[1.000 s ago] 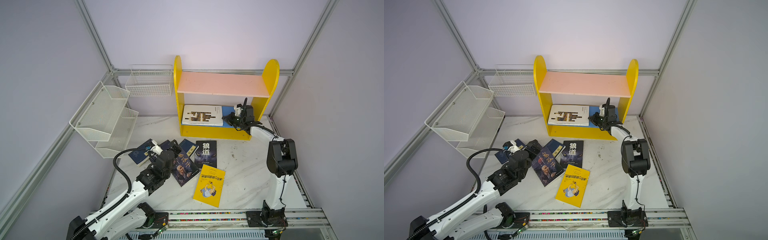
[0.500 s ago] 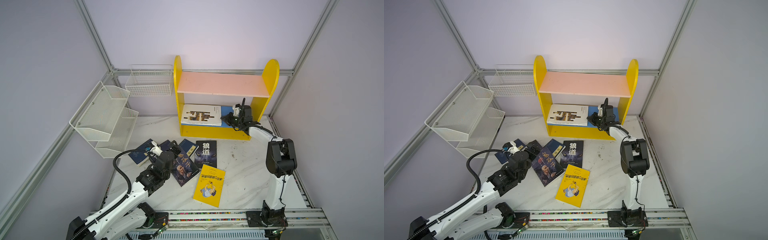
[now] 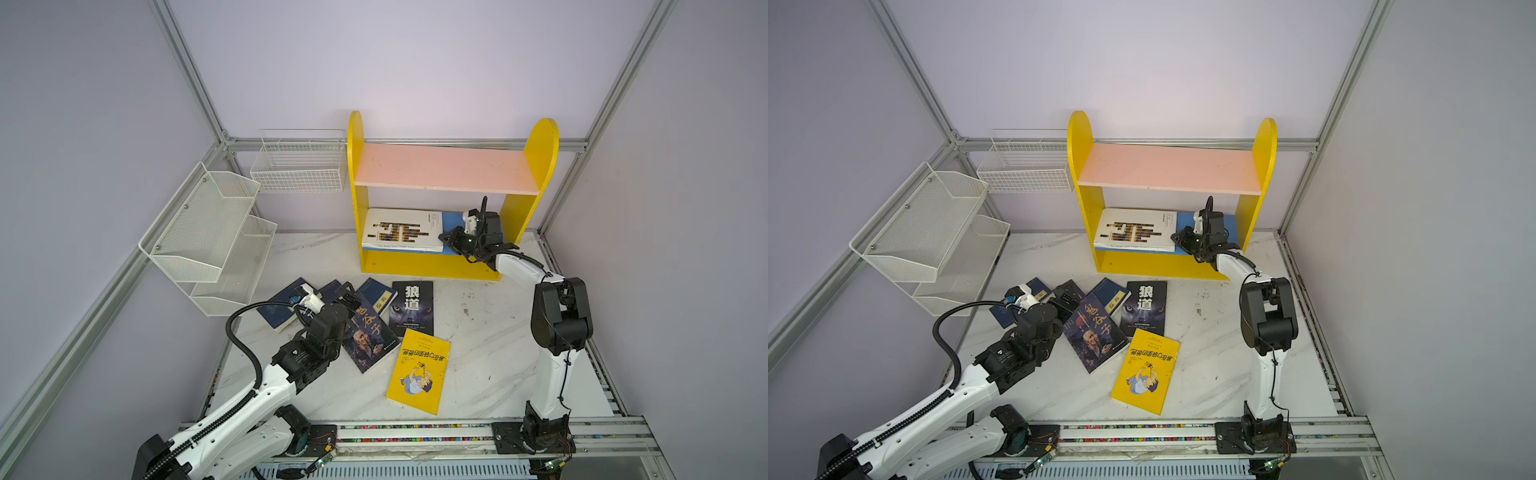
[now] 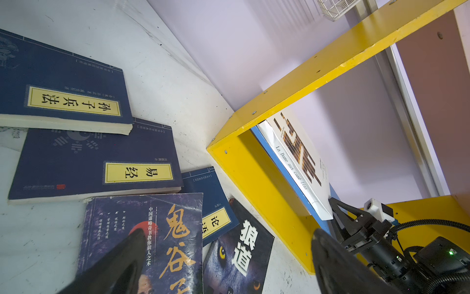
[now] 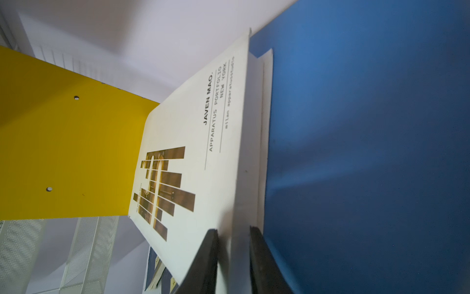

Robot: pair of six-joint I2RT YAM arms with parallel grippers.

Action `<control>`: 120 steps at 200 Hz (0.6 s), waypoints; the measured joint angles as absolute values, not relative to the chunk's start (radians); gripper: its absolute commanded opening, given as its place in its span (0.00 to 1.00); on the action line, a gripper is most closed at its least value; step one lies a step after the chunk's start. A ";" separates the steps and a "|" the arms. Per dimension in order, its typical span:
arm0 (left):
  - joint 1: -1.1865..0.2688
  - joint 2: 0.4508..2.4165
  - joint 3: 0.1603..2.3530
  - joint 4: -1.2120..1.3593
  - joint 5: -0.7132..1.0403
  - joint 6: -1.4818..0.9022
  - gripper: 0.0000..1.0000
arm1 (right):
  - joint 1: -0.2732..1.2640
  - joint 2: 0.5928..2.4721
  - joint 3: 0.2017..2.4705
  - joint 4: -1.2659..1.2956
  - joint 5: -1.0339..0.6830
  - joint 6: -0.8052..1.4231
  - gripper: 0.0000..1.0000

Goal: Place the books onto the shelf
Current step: 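Push the white book flat against the shelf back with the right gripper, then move both grippers to the purple book lying on the table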

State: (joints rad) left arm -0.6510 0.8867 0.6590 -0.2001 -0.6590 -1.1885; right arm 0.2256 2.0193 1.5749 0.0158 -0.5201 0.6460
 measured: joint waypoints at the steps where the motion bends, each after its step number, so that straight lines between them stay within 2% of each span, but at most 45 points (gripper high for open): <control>1: -0.651 0.887 0.659 -0.200 -0.659 -1.189 1.00 | 0.226 2.019 1.575 0.015 -0.519 0.646 0.37; 46: -0.651 0.871 0.659 -0.211 -0.657 -1.183 1.00 | 0.226 2.000 1.602 -0.044 -0.472 0.580 0.60; 80: -0.646 0.840 0.659 -0.271 -0.627 -1.161 1.00 | 0.226 1.921 1.593 -0.126 -0.426 0.519 0.64; 94: -0.637 0.822 0.655 -0.299 -0.601 -1.158 1.00 | 0.226 1.866 1.541 -0.156 -0.414 0.503 0.70; 120: -0.614 0.774 0.607 -0.349 -0.538 -1.162 1.00 | 0.231 1.735 1.425 -0.188 -0.390 0.442 0.71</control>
State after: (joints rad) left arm -0.6140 0.7738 0.6067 -0.3489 -0.5385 -1.1622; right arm 0.2314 1.7348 1.4246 -0.1883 -0.3904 0.4423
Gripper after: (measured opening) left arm 0.996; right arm 0.710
